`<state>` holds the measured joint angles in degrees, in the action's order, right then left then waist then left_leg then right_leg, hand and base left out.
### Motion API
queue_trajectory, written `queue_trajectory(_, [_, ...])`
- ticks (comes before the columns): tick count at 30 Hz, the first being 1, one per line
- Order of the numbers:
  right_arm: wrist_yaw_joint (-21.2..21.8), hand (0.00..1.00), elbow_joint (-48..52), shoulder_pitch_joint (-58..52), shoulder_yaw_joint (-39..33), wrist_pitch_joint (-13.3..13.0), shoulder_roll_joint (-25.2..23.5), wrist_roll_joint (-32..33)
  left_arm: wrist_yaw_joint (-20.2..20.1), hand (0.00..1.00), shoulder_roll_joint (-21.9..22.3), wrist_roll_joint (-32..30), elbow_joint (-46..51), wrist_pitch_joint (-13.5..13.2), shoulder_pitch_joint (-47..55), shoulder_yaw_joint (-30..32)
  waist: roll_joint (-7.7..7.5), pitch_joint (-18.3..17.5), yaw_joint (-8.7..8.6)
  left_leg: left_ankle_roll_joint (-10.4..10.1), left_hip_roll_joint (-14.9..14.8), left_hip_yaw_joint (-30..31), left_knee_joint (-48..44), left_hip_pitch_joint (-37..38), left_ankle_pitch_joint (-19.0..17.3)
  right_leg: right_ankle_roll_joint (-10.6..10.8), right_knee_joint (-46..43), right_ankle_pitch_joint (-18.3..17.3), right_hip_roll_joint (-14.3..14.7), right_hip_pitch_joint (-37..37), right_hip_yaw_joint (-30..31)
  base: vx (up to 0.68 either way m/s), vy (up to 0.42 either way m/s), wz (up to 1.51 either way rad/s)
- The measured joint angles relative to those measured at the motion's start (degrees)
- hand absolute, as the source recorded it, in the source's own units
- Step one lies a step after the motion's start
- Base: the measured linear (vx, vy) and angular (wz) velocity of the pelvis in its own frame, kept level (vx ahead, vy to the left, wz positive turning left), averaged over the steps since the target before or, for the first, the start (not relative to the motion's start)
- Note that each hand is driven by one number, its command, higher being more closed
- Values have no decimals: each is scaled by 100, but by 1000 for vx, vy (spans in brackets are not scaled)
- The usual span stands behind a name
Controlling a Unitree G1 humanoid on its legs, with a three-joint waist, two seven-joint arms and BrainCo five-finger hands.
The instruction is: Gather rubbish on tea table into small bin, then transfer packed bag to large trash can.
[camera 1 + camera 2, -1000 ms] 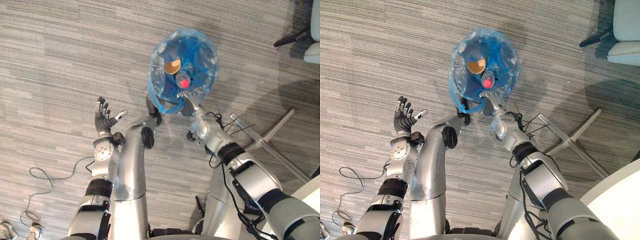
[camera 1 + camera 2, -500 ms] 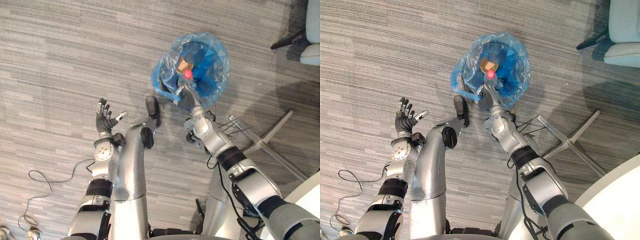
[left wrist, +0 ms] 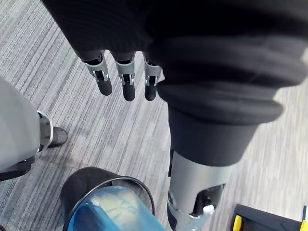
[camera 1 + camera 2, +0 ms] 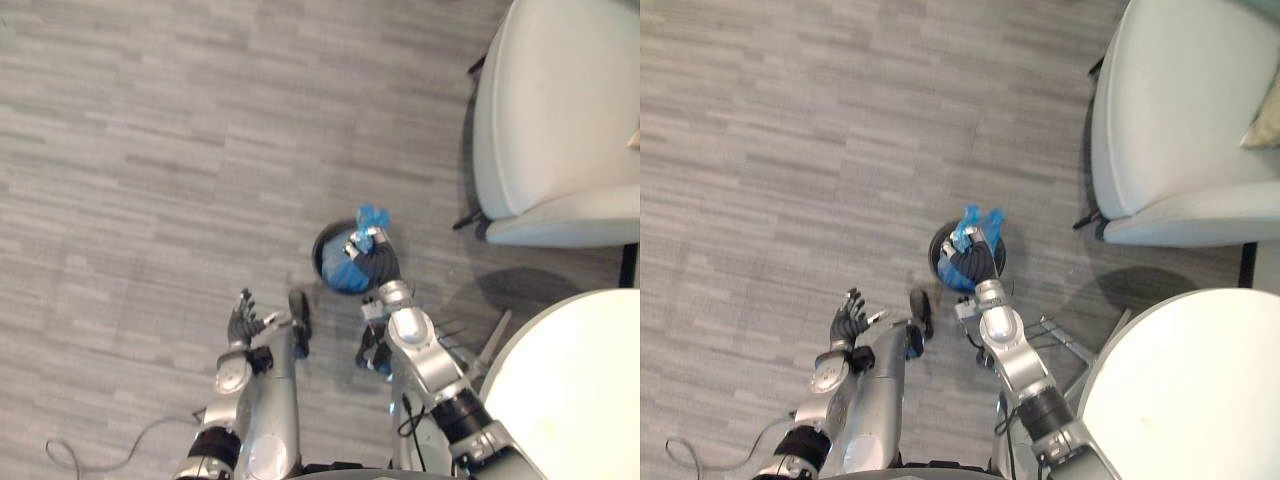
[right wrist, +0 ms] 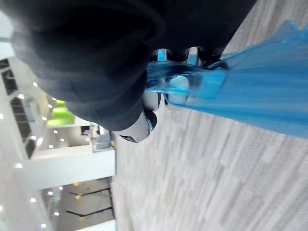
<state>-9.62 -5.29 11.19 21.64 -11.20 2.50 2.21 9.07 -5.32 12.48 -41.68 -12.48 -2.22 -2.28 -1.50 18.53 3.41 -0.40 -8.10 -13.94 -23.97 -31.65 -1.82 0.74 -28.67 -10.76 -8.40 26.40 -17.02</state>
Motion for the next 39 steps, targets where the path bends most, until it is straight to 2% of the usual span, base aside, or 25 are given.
queue_trajectory(2, [119, 100, 0, -65, 19, -1, 33, 0, -53, 0, -25, -153, -155, 17, 157, -97, -9, -100, -104, -1, 1, -33, 220, 384, 0, 51, 445, 144, 109, -456, 19, 180, 48, -19])
queue_trajectory(6, [375, 100, 2, -200, 14, -98, 144, -9, -226, 0, -145, -433, -220, 18, 473, -308, -56, -314, -121, 0, 17, -161, 498, 1011, 0, 135, 1246, 589, 273, -1087, 371, 89, 71, -44])
queue_trajectory(11, [438, 100, 38, 12, 10, -101, 204, -180, -265, 0, -307, -438, 18, -11, 472, -323, -52, -347, -216, 119, 74, -402, 667, 1153, 73, 214, 1397, 1003, 242, -978, 762, -61, 76, -47])
queue_trajectory(12, [426, 100, 88, 38, 12, -101, 230, -238, -266, 0, -308, -438, 136, -33, 466, -307, -47, -347, -259, 329, 62, -496, 825, 1208, 118, 167, 823, 682, 168, -869, 658, -154, 38, -10])
queue_trajectory(13, [426, 100, 134, 36, 18, -102, 247, -249, -267, 0, -352, -438, 198, -39, 468, -308, -49, -347, -250, 354, 65, -492, 817, 1220, 133, 157, 309, 490, 103, -807, 576, -171, 8, 11])
queue_trajectory(14, [432, 100, 203, 37, 30, -102, 252, -273, -270, 0, -408, -439, 305, -39, 525, -261, -46, -345, -246, 454, 82, -466, 814, 1328, 144, 205, -651, 87, 5, -876, 529, -159, -24, 16])
queue_trajectory(16, [425, 100, 391, 39, 37, -135, 247, -282, -270, 0, -413, -436, 674, -46, 789, -147, -53, -350, -214, 489, 120, -337, 794, 1440, 170, 364, -1586, -281, 46, -1295, 630, -173, -98, 29])
queue_trajectory(17, [424, 100, 467, 46, 42, -158, 248, -284, -271, 0, -414, -436, 777, -48, 855, -107, -60, -354, -192, 484, 133, -319, 796, 1437, 214, 393, -1630, -330, 72, -1436, 644, -177, -148, 20])
queue_trajectory(18, [414, 100, 558, 111, 42, -220, 275, -287, -269, 0, -407, -434, 925, -52, 963, -39, -57, -360, -69, 444, 140, -312, 812, 1388, 321, 453, -1374, -547, 163, -1668, 729, -219, -154, 6])
queue_trajectory(20, [322, 100, 647, 212, 42, -245, 422, -297, -272, 0, -297, -427, 1067, -49, 1113, 15, 162, -512, 46, 326, 152, -159, 1144, 1184, 695, 398, -469, -742, 440, -1794, 744, -272, -116, 4])
queue_trajectory(21, [296, 100, 647, 273, 16, -248, 596, -296, -277, 0, -160, -422, 1279, -60, 1270, 0, 312, -646, 85, 242, 116, -74, 1579, 1084, 1037, 238, 216, -790, 664, -1869, 703, -198, -57, 4])
queue_trajectory(22, [269, 100, 646, 326, 9, -248, 659, -295, -290, 0, -101, -417, 1402, -73, 1362, -11, 375, -674, 90, 189, 114, -11, 1736, 1023, 1202, 48, 476, -848, 757, -1936, 693, -272, -102, 21])
queue_trajectory(23, [199, 100, 617, 404, -45, -245, 792, -294, -300, 0, 58, -411, 1510, -64, 1435, -69, 650, -643, 64, 42, -3, 235, 2012, 966, 1483, -126, 621, -680, 991, -1895, 573, -286, -119, 32])
queue_trajectory(24, [171, 100, 545, 421, -87, -228, 857, -293, -309, 0, 91, -406, 1636, -57, 1507, -148, 711, -659, 59, -101, -36, 394, 2228, 1003, 1551, -193, 591, -634, 1062, -1839, 514, -338, -147, 42])
queue_trajectory(25, [136, 100, 477, 462, -100, -194, 942, -293, -320, 0, 78, -394, 1838, -56, 1574, -253, 714, -666, 69, -341, -31, 504, 2455, 1084, 1415, -270, 555, -577, 1078, -1808, 403, -247, -120, 59])
queue_trajectory(26, [92, 100, 451, 509, -144, -189, 1084, -292, -371, 0, 50, -339, 2097, -56, 1554, -397, 665, -668, 59, -1000, 59, 545, 2586, 1095, 898, -393, 677, -418, 959, -1790, 211, -311, -97, 75])
queue_trajectory(27, [91, 100, 390, 685, -187, -188, 1201, -286, -408, 0, 42, -340, 2386, -82, 1520, -504, 583, -642, 50, -834, 131, 482, 2176, 942, 682, -501, 790, -343, 810, -1775, 59, -312, -54, 90])
queue_trajectory(28, [91, 100, 368, 815, -273, -167, 1227, -280, -428, 0, 25, -346, 2487, -109, 1428, -573, 539, -635, 48, -444, 201, 348, 1515, 852, 607, -535, 862, -231, 648, -1750, -38, -280, -25, 64])
queue_trajectory(30, [97, 100, 373, 994, -283, -168, 1321, -280, -437, 0, -6, -349, 2712, -155, 1381, -581, 542, -651, -38, -140, 164, 276, 562, 924, 332, -560, 1044, -16, 531, -1747, -142, -231, -15, 43])
queue_trajectory(31, [99, 100, 373, 1047, -281, -169, 1360, -278, -442, 0, -24, -350, 2788, -174, 1359, -579, 563, -665, -89, -96, 94, 277, 295, 976, 194, -561, 1148, 72, 534, -1760, -177, -226, 15, 33])
queue_trajectory(33, [110, 100, 375, 1152, -279, -169, 1432, -274, -448, 0, -116, -343, 2873, -228, 1172, -623, 585, -685, -130, -169, -108, 307, -41, 1483, -185, -506, 1570, 397, 626, -1864, -217, -184, 40, 20])
queue_trajectory(34, [150, 100, 393, 1157, -272, -169, 1429, -263, -443, 0, -161, -348, 2880, -250, 992, -726, 629, -771, -173, -462, -162, 403, 661, 1990, -388, -429, 1962, 661, 743, -1903, -211, -122, 39, 9])
queue_trajectory(36, [240, 100, 388, 1200, -259, -165, 1352, -258, -427, 0, -262, -358, 2887, -250, 755, -855, 575, -779, -268, -594, -83, 480, 1572, 2324, -251, -374, 2164, 812, 752, -1878, -222, -112, 79, 6])
queue_trajectory(37, [324, 100, 386, 1190, -211, -154, 1271, -258, -389, 0, -372, -430, 2901, -243, 592, -1010, 466, -834, -286, -539, 22, 443, 1944, 2467, 23, -335, 2294, 955, 714, -1852, -165, -115, 109, -5])
queue_trajectory(39, [382, 100, 401, 1191, -112, -144, 1208, -257, -373, 0, -469, -490, 2933, -243, 447, -1200, 395, -929, -306, -485, 108, 390, 2186, 2574, 172, -287, 2438, 1113, 670, -1854, -130, -82, 150, -16])
